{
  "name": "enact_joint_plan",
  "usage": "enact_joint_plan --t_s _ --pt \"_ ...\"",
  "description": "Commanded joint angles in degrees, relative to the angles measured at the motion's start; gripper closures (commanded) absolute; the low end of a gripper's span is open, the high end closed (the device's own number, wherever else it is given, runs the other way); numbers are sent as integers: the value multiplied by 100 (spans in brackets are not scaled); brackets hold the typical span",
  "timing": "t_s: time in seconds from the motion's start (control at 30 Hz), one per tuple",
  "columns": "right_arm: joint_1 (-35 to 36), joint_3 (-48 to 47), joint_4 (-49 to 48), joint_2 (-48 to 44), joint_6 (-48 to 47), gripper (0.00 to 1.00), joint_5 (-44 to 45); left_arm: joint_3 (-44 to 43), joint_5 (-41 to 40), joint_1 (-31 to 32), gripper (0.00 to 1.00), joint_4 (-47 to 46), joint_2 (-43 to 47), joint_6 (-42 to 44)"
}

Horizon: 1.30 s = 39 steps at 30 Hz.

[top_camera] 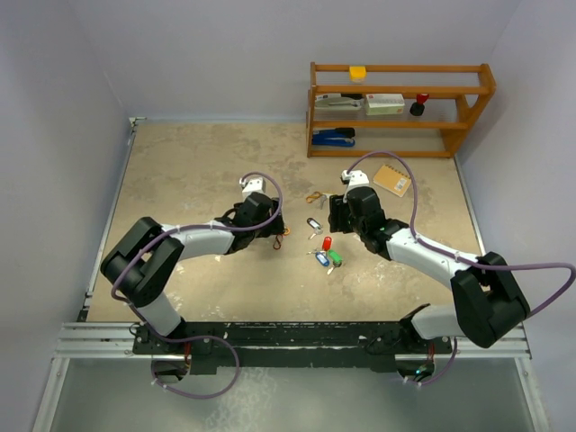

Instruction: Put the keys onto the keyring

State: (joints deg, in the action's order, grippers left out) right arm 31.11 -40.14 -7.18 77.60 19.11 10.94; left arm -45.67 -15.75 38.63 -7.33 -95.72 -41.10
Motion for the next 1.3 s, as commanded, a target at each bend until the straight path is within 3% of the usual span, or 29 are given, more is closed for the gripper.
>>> enact_joint_plan --t_s 0.0,0.6,1.27 --pt "26 -52 -110 -87 37 40 49 3 -306 -31 23 553 199 197" --pt "26 -21 -95 -123 29 40 57 52 -161 -31 44 503 -98 462" --pt "26 33 -103 -131 50 40 84 -119 -668 239 49 696 -363 793"
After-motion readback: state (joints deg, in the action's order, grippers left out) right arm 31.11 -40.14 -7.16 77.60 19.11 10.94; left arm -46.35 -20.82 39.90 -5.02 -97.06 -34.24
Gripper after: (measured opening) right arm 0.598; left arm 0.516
